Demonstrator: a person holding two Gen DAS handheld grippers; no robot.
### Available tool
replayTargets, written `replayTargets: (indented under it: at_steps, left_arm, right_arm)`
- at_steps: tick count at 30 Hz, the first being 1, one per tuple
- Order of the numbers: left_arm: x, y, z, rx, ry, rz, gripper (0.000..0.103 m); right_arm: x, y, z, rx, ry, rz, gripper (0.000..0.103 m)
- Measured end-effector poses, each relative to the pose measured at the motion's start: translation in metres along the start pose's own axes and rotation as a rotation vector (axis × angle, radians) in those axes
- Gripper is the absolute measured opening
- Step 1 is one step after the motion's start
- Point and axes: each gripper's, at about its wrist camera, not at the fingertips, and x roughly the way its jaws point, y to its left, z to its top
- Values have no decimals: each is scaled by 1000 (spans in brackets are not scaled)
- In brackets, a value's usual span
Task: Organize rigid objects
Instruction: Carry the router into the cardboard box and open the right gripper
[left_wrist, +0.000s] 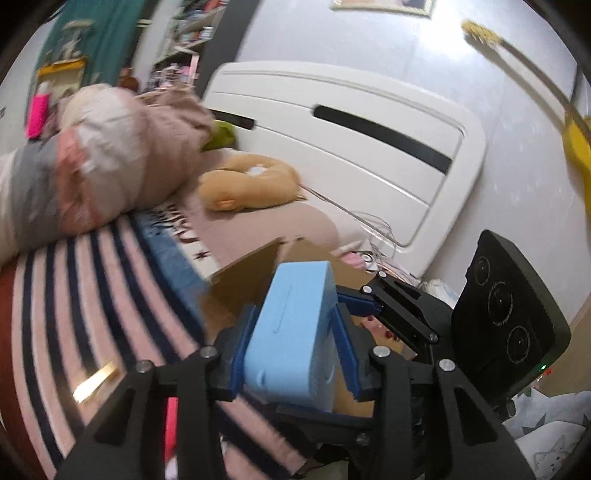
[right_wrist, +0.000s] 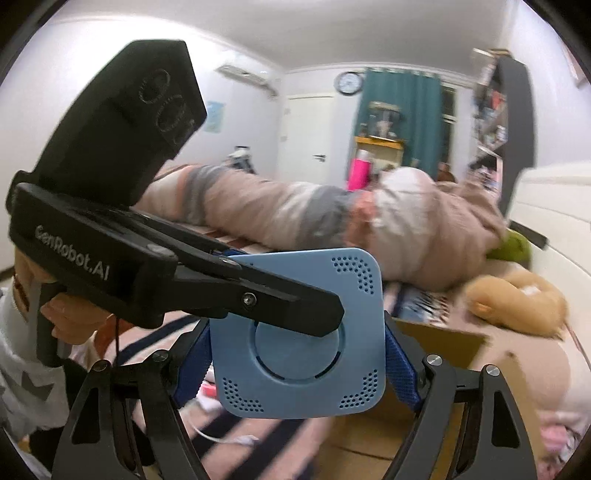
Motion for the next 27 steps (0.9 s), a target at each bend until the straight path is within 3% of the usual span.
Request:
replayTargets:
  at_steps: [6,11,14,19,21,27]
  left_arm:
    - [75,-28,22,72,137,-2,35]
    - [114,-22,19,55,241,17,35]
    - [124,-21,13,65,276,21,33]
    - [129,-18,9,75,289,22,35]
    - [125,-19,9,82,284,32,47]
    - [97,-18,12,84,225,69,62]
  right_arm:
    - [-27,-65,-20,134,119,-28,79]
    - [-7,-99,-36,236,225,23,79]
    - [2,-101,-42,216,273,19,79]
    - [7,-92,-50,206,318,9,85]
    - [12,-96,-50,210,307,18,96]
    - [9,-94,-51,183,297,-30,97]
